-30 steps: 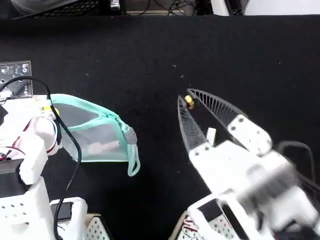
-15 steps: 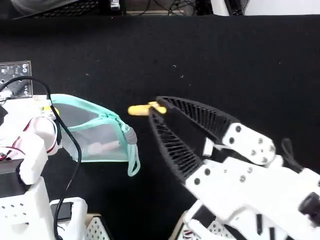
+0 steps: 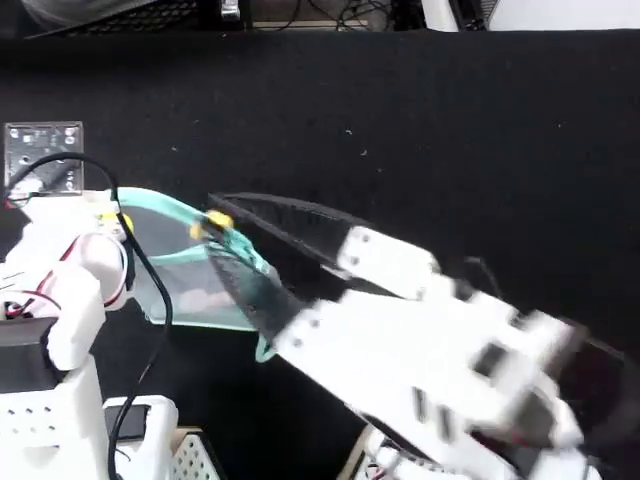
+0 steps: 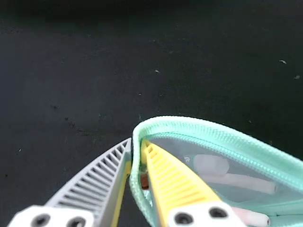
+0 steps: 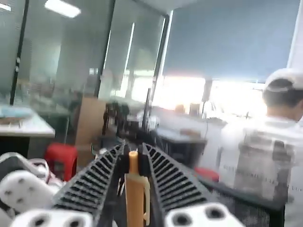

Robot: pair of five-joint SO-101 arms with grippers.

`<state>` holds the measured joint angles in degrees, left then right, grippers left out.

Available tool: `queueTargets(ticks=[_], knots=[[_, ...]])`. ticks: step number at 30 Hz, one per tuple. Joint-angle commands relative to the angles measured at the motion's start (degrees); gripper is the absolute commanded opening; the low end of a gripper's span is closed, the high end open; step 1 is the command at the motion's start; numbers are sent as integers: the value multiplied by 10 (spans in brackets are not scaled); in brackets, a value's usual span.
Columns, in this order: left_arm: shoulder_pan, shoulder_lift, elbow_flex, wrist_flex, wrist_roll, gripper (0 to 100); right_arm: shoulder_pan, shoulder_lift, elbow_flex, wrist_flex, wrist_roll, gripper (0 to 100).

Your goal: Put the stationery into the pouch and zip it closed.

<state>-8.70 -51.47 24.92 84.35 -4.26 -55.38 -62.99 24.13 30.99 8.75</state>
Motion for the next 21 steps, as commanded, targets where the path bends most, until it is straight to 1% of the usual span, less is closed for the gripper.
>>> queueTargets(ticks=[1,13,17,19,21], knots=[[17,48,85,18,3,30,-4,36,2,-13,-4,12],[17,48,86,18,3,30,-1,43,151,-8,0,12],[17,47,94,15,3,30,0,44,138,40,1,20],[17,48,94,14,3,30,0,46,99,88,10,76],[17,48,94,14,3,30,0,49,44,147,8,162]])
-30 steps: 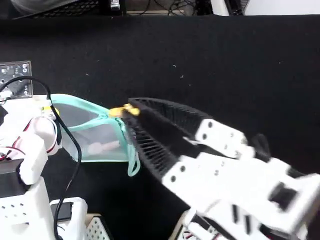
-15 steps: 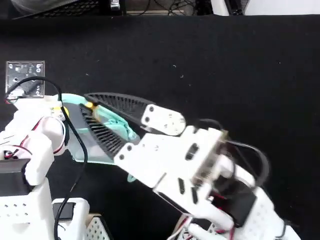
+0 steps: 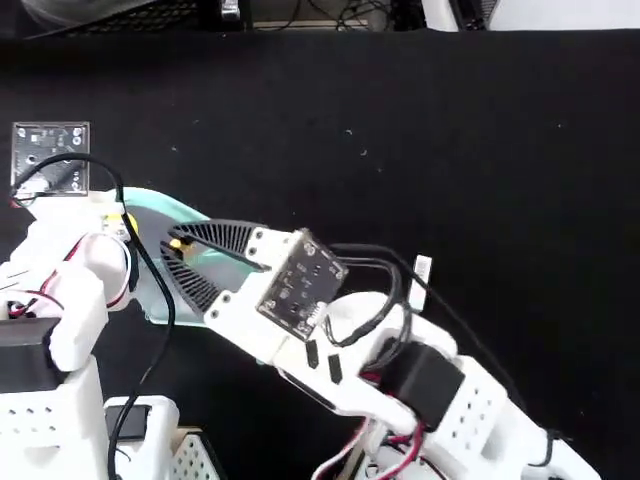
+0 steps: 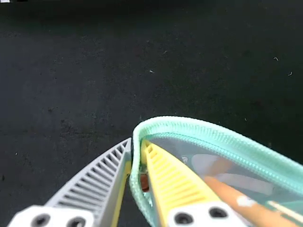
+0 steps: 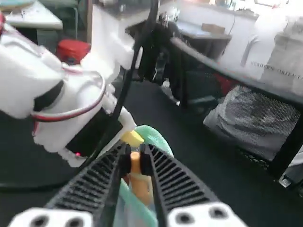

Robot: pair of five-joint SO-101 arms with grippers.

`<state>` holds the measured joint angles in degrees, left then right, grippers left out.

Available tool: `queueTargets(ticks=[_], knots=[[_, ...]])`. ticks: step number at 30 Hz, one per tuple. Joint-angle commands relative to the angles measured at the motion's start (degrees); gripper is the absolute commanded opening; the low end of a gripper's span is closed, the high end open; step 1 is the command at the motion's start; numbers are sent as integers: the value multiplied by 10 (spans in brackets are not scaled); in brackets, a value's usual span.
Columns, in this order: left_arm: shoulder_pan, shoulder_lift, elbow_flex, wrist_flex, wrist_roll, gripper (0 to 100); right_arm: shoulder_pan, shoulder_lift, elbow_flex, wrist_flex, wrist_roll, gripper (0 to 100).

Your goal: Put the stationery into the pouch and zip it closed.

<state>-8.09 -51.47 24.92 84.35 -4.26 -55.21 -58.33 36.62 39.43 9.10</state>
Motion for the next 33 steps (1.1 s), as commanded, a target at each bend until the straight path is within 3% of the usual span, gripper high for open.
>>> queueTargets(ticks=[1,7,13,19,25,33], knots=[[11,48,94,14,3,30,-2,2,-105,88,7,195],[11,48,94,14,3,30,34,2,-229,178,8,211],[11,48,93,14,3,30,189,1,-234,238,4,175],[11,48,93,14,3,30,332,0,-99,340,9,152],[11,47,93,16,3,30,493,2,117,295,10,152],[11,47,94,15,3,30,577,2,248,291,113,154]])
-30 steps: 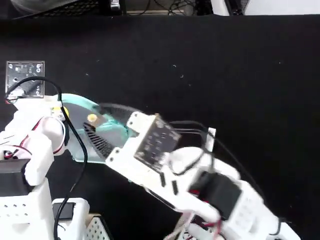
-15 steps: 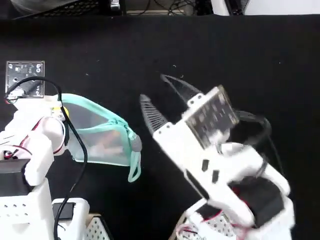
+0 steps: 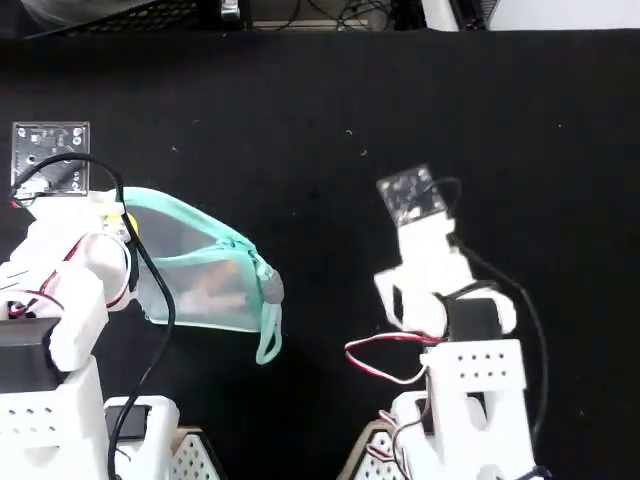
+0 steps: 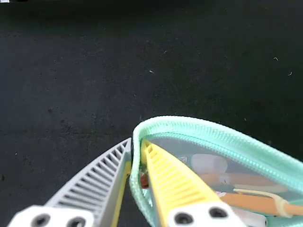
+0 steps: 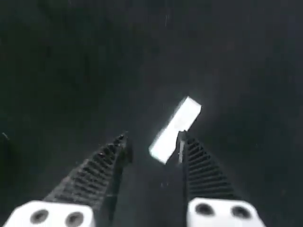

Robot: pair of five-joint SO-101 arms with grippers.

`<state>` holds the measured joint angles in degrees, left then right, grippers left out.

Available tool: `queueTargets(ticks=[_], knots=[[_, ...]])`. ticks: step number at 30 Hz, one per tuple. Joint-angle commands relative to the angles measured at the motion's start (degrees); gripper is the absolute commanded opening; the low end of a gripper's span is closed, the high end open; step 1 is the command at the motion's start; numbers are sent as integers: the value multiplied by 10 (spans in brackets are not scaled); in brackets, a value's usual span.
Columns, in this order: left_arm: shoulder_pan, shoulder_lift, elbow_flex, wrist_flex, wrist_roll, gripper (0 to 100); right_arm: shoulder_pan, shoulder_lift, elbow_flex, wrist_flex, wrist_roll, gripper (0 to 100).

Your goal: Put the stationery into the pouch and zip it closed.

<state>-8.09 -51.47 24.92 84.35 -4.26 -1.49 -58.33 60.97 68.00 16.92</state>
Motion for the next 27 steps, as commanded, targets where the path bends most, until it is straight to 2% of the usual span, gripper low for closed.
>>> queueTargets(ticks=[1,5,8,13,18,22,27], knots=[[11,47,94,15,3,30,54,2,5,8,50,161],[11,47,94,15,3,30,103,18,7,33,92,227],[11,47,94,16,3,30,125,70,7,35,116,218],[11,45,94,16,3,30,126,196,-29,17,113,217],[11,47,94,14,3,30,118,299,-145,10,20,220],[11,47,94,14,3,30,65,395,-223,13,-53,220],[11,47,94,17,3,30,36,526,-315,10,-105,220]])
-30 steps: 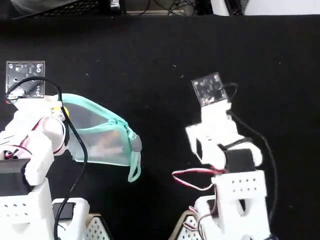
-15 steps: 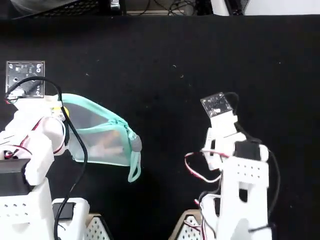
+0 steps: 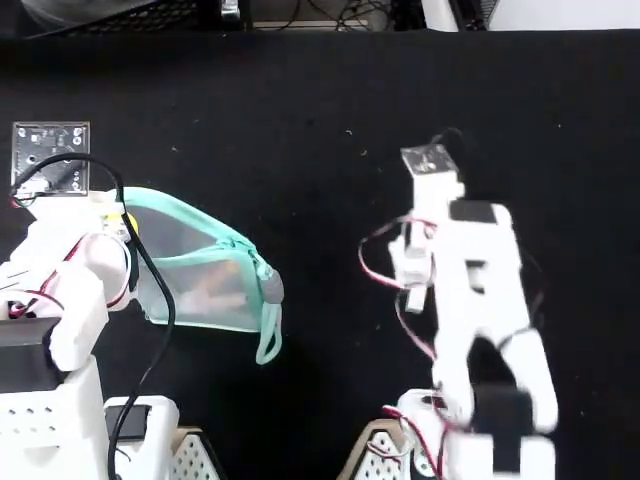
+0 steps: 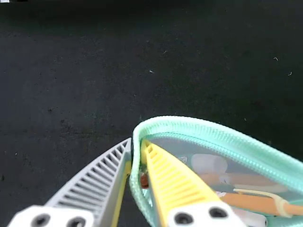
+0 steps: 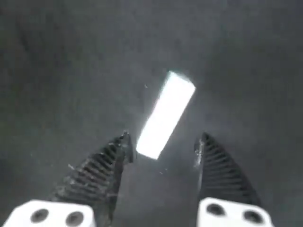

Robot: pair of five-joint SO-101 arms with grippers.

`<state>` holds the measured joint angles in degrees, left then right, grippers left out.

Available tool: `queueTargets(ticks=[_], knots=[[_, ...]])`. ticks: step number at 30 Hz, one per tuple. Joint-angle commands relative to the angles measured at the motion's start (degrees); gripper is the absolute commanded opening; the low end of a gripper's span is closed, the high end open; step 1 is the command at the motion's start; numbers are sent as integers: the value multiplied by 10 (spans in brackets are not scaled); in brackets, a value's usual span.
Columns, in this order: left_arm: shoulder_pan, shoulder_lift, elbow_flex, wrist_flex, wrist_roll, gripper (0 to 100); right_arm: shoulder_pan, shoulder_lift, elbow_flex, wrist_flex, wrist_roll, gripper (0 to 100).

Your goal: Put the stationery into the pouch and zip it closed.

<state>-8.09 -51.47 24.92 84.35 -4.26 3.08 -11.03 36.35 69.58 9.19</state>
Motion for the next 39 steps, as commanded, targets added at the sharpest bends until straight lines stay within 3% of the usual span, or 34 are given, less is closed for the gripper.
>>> queueTargets(ticks=[1,8,14,16,18,23,32,39], knots=[[11,47,94,17,3,30,-5,73,-87,-12,-33,220],[10,43,94,17,3,30,44,179,-146,-25,-33,220],[10,43,94,17,3,30,42,233,-147,-43,-32,214],[10,43,94,17,3,30,42,242,-147,-53,-32,160],[10,43,94,17,3,30,42,244,-147,-59,-32,23],[10,45,94,15,3,30,43,236,-146,-61,-27,13],[10,46,94,14,3,30,27,-17,-72,-62,6,11],[10,48,94,14,3,30,-77,-352,31,-58,20,12]])
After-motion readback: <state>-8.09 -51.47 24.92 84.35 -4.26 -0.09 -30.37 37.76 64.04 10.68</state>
